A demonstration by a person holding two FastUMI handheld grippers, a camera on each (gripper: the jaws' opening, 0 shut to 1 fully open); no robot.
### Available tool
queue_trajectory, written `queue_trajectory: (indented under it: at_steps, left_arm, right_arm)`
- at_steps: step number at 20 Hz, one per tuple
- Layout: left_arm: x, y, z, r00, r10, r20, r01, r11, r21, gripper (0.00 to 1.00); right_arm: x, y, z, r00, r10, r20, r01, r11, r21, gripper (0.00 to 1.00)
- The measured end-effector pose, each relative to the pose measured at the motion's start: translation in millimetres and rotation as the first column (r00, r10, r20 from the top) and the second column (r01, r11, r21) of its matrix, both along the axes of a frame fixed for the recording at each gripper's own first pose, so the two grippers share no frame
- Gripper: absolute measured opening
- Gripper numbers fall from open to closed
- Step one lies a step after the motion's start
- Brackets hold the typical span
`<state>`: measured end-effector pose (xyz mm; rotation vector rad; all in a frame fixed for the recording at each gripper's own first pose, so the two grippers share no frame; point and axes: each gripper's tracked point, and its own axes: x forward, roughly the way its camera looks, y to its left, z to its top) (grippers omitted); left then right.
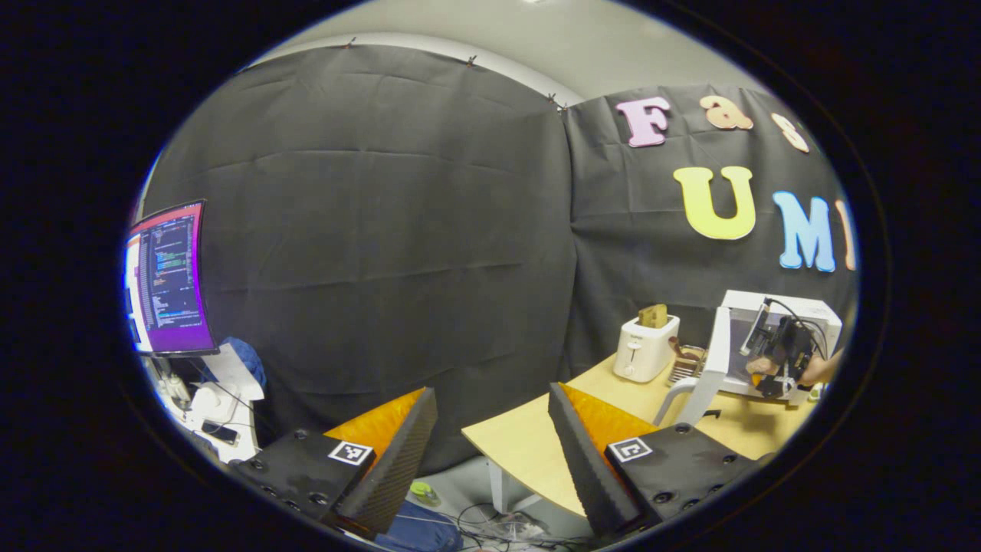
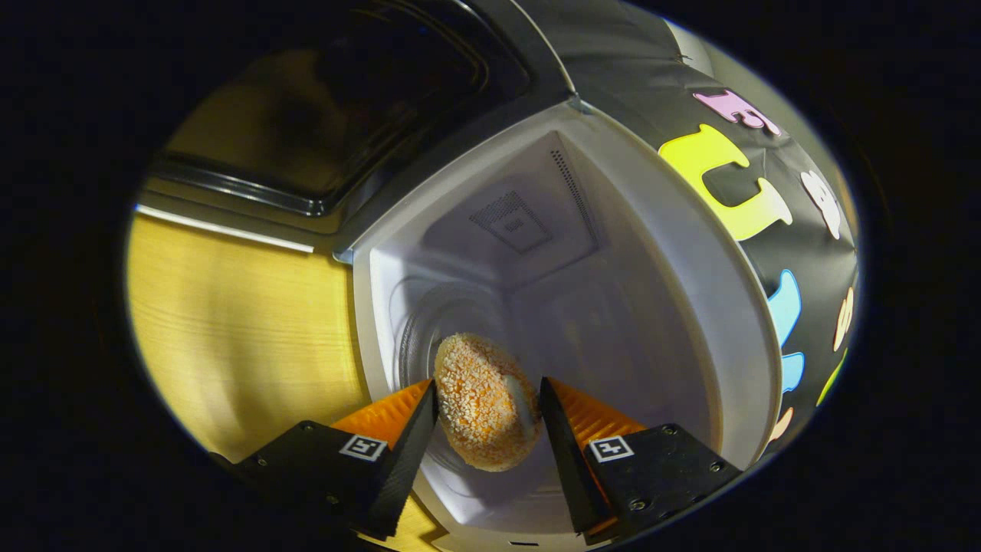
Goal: Open the microwave oven with the left hand, put the food in, and close the microwave oven.
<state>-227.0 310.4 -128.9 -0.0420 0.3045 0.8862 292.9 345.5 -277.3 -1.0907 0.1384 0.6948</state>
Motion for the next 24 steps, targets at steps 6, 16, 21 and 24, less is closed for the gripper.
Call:
queue_trajectory:
  at_steps: [6,16,21,24]
  left_arm:
    - [11.8,-13.7,7.0,0.998,-0.067,0.018,0.067,0.998,0.017,0.96]
    - [79.2,-22.3,-0.8,0.954,-0.290,0.071,0.290,0.957,0.017,0.96]
    - [126.3,-21.9,-29.6,0.908,-0.410,0.086,0.413,0.911,-0.020,0.96]
    - [152.3,-19.4,-46.6,0.879,-0.468,0.089,0.472,0.881,-0.036,0.96]
  right_arm:
    - [-15.1,-8.8,21.2,1.000,0.006,0.020,-0.007,1.000,0.030,0.97]
    - [-95.1,-48.1,111.0,0.996,-0.077,-0.054,0.091,0.933,0.348,0.97]
    - [-127.7,-83.6,180.6,0.988,-0.142,-0.067,0.156,0.847,0.509,0.97]
    - [-148.7,-110.9,216.4,0.975,-0.197,-0.102,0.217,0.751,0.623,0.97]
